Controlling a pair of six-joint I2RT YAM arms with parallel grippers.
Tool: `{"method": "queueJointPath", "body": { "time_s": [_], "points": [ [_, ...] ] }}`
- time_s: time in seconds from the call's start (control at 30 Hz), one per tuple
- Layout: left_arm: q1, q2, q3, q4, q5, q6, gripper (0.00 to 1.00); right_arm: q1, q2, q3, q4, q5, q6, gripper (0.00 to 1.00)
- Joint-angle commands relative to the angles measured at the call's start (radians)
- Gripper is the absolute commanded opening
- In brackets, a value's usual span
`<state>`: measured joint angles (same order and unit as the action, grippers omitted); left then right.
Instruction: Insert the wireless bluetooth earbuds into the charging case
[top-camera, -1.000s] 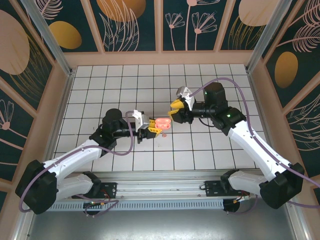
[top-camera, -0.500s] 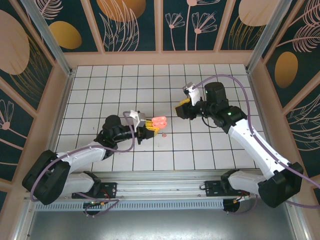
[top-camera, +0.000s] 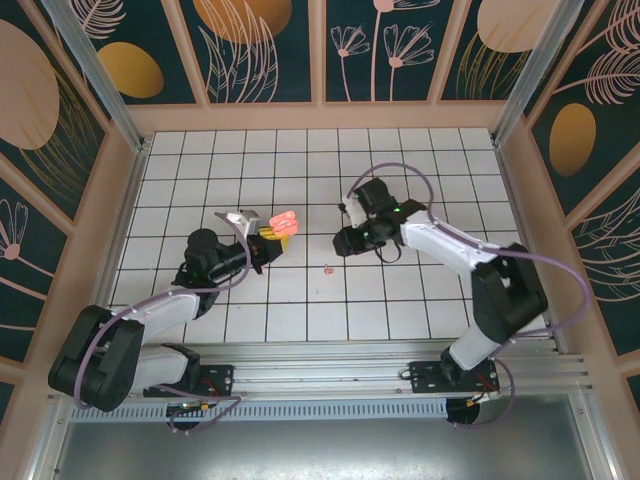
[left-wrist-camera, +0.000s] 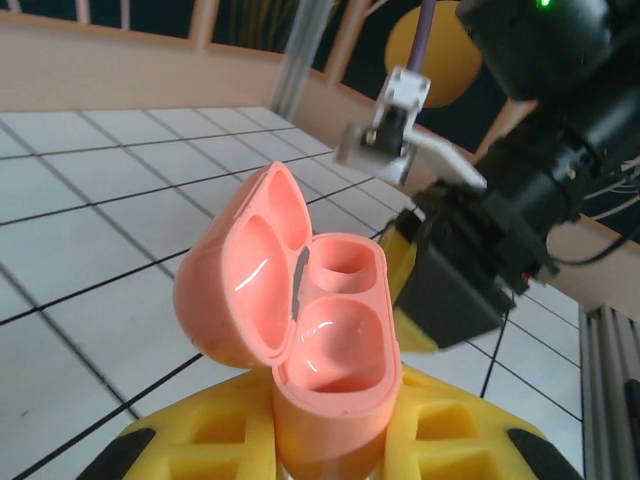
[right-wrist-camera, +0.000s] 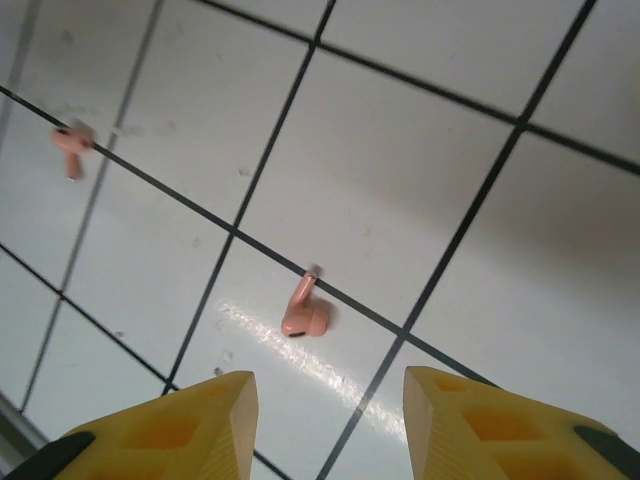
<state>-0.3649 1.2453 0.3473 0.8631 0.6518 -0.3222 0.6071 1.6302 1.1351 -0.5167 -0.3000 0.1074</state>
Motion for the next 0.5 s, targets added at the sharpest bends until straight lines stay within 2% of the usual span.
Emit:
{"method": "queueJointPath", "body": {
  "time_s": [0.0,0.17,0.47],
  "points": [
    [0.030,-0.036,-0.022,0.012,-0.033,-0.054,0.20,0.033,0.098,0.072,-0.013,0.031,0.028,0.43],
    [0.060,-0.099,-0.039,-0.055,-0.062,-0.035,0.20,0.061,0.239,0.142,-0.013,-0.003,0.023,0.43],
    [0.066,-0.149,-0.036,-0.091,-0.073,-0.019,0.20,0.081,0.343,0.193,-0.005,-0.048,0.013,0.42]
  ]
}}
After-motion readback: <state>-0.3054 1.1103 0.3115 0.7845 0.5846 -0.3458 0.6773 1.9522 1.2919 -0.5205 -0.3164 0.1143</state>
